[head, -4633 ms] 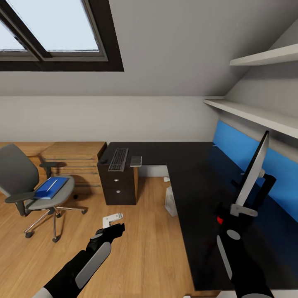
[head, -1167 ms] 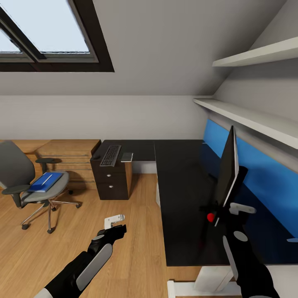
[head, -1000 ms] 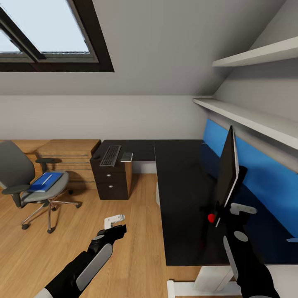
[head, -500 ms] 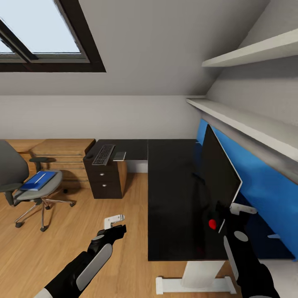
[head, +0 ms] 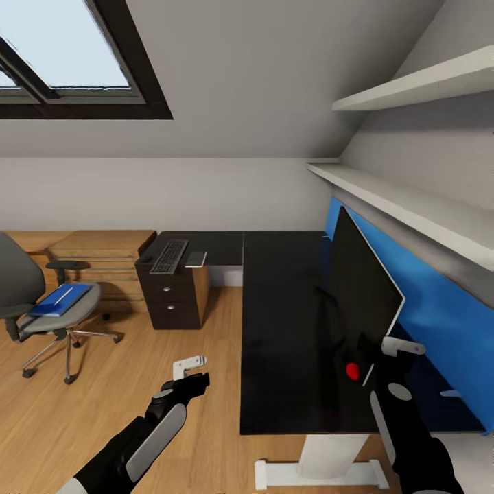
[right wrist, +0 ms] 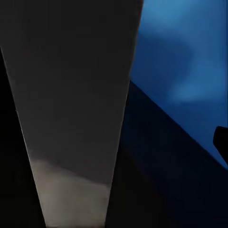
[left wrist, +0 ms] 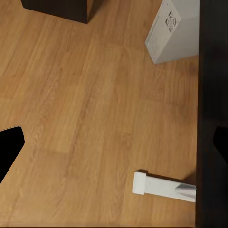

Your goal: In the bedroom, organize the workspace by keeping the computer under the desk, ensuring the monitor is on the desk, placing the keyboard on the desk next to the monitor, placing the mouse on the desk next to the keyboard, moving the folder from the swivel chair onto the desk next to the mouse, stacking the notebook on top of the folder with the pen on top of the notebook, and positioning the swivel chair next to the desk.

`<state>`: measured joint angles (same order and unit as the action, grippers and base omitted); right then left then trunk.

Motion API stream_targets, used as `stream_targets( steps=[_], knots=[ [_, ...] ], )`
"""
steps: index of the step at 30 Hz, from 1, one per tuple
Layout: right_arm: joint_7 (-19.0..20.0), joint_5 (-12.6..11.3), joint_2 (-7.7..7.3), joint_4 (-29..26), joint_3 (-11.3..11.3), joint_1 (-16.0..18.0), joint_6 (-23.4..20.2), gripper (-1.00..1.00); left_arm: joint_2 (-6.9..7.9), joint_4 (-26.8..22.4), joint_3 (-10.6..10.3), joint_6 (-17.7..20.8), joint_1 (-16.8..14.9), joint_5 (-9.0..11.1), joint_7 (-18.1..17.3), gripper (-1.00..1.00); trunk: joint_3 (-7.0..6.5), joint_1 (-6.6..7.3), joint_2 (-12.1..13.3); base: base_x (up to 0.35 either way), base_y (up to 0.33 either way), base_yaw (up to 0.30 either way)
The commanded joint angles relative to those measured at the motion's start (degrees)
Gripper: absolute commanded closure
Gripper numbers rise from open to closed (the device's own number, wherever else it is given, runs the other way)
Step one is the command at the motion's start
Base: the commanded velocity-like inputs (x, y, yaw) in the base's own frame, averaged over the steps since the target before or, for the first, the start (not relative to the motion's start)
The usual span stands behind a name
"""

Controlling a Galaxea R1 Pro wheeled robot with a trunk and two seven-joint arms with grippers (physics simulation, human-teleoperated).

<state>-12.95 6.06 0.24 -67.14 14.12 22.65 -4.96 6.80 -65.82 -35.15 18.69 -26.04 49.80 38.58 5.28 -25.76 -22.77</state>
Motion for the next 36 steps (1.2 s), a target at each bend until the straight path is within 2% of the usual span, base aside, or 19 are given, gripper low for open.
stream_targets(
  steps=[1, 7, 20, 36],
  knots=[
    [-0.14, 0.62, 0.02, -0.09, 0.03, 0.04, -0.50, -1.00, 0.06, -0.10, -0.18, 0.12, -0.08, 0.30, 0.44, -1.00, 0.14, -0.03, -0.15, -0.148, -0.157, 0.000],
    [-0.15, 0.62, 0.02, -0.12, 0.01, 0.06, -0.49, -1.00, 0.05, -0.10, -0.17, 0.12, -0.07, 0.30, 0.44, -1.00, 0.14, -0.03, -0.15, -0.096, -0.123, 0.000],
    [-0.14, 0.62, 0.05, -0.18, -0.06, 0.04, -0.56, -1.00, 0.05, -0.10, -0.16, 0.12, -0.09, 0.33, 0.39, -1.00, 0.14, -0.03, -0.15, -0.005, -0.007, 0.000],
    [-0.11, 0.62, 0.11, -0.18, -0.06, 0.06, -0.49, -1.00, 0.14, -0.10, -0.18, 0.03, -0.07, 0.13, 0.44, -1.00, 0.14, -0.03, -0.15, -0.061, -0.115, 0.000]
  ],
)
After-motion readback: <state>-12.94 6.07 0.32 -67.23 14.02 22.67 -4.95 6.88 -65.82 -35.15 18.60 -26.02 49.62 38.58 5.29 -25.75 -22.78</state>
